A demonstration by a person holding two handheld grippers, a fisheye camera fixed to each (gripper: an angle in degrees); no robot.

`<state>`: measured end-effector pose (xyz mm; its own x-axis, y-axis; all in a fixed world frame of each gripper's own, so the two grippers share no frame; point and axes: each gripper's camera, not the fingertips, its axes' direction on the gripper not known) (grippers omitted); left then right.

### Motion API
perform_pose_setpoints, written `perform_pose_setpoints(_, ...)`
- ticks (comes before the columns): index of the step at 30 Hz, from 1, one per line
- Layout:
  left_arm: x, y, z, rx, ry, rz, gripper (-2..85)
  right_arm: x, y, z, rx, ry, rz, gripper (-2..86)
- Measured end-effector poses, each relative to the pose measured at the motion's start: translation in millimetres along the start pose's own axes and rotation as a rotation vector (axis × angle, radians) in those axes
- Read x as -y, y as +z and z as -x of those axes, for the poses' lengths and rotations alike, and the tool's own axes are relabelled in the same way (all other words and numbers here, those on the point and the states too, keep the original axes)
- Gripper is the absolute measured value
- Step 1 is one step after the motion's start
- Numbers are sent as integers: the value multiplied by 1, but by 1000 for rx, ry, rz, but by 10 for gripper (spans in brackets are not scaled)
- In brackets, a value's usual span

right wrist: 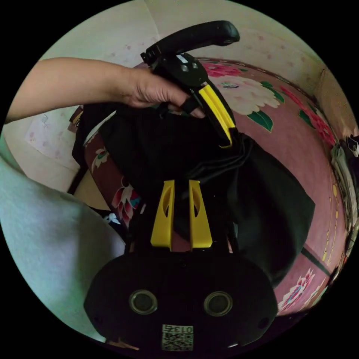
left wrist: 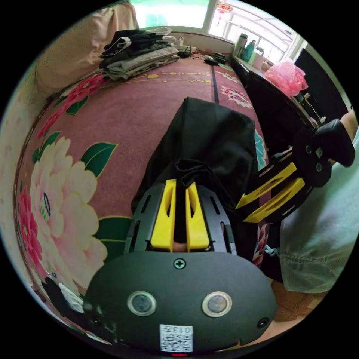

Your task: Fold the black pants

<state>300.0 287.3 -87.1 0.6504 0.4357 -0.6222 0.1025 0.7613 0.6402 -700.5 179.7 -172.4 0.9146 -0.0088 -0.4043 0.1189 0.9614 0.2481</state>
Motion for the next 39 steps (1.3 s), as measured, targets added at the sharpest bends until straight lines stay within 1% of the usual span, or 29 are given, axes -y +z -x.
perform_pose_setpoints(2, -21, -5, 3, 0, -86, -4, 46, 7, -10, 0, 33, -33, -11, 83)
perform_pose_setpoints(3, -37, -10, 4, 15, -163, -26, 52, 8, -23, -4, 39, -46, -58, 90)
perform_pose_setpoints(4, -53, -15, 3, 37, -231, -61, 57, 5, -38, -12, 10, -32, -108, 98)
perform_pose_setpoints(6, -76, -15, 2, 52, -333, -82, 63, 0, -51, -33, -45, -2, -139, 109)
perform_pose_setpoints(9, -103, -10, 2, 30, -444, -92, 68, -6, -50, -84, -86, 74, -85, 114)
perform_pose_setpoints(12, -115, -12, -2, 50, -468, -74, 65, -5, -37, -139, -168, 175, -21, 104)
perform_pose_setpoints(14, -123, -19, -5, 41, -502, -126, 60, 1, -34, -167, -199, 227, -39, 96)
perform_pose_setpoints(16, -123, -20, -15, -62, -476, -209, 40, 20, -19, -194, -188, 248, -35, 79)
perform_pose_setpoints(17, -121, -17, -20, -84, -459, -213, 34, 26, -13, -197, -178, 235, -25, 73)
perform_pose_setpoints(18, -112, -8, -30, -102, -406, -198, 23, 38, 3, -202, -165, 203, 5, 61)
perform_pose_setpoints(20, -100, 11, -41, -34, -370, -111, 11, 52, 33, -207, -195, 160, 84, 34)
perform_pose_setpoints(21, -97, 26, -43, 2, -385, -62, 6, 58, 53, -213, -216, 142, 136, 23)
perform_pose_setpoints(23, -100, 52, -37, 23, -445, 44, 2, 62, 61, -224, -190, 136, 100, 11)
perform_pose_setpoints(24, -106, 67, -34, 12, -478, 106, 0, 65, 63, -234, -139, 153, 106, 7)
perform_pose_setpoints(25, -114, 70, -33, -11, -497, 72, -2, 68, 63, -241, -134, 182, 124, 4)
perform_pose_setpoints(27, -121, 67, -34, -39, -519, 43, -2, 69, 60, -242, -184, 198, 146, 2)
perform_pose_setpoints(29, -123, 62, -44, -15, -492, 46, -3, 66, 48, -237, -206, 201, 124, 0)
perform_pose_setpoints(31, -120, 61, -61, 15, -445, -2, -3, 63, 28, -212, -166, 146, 30, 0)
perform_pose_setpoints(32, -119, 64, -65, 9, -435, 0, -3, 63, 28, -203, -140, 121, 24, 0)
perform_pose_setpoints(34, -112, 89, -74, 12, -442, 114, -3, 64, 44, -164, -18, 19, 82, 1)
perform_pose_setpoints(35, -110, 96, -76, 11, -443, 147, -3, 64, 52, -152, -2, -18, 112, 0)
perform_pose_setpoints(36, -107, 106, -81, 34, -447, 172, -3, 61, 70, -132, -28, -83, 179, 0)
perform_pose_setpoints(37, -108, 109, -85, 54, -458, 174, -3, 57, 89, -117, -98, -127, 248, 0)
perform_pose_setpoints(39, -113, 112, -88, 51, -504, 159, -3, 45, 118, -108, -189, -168, 336, -1)
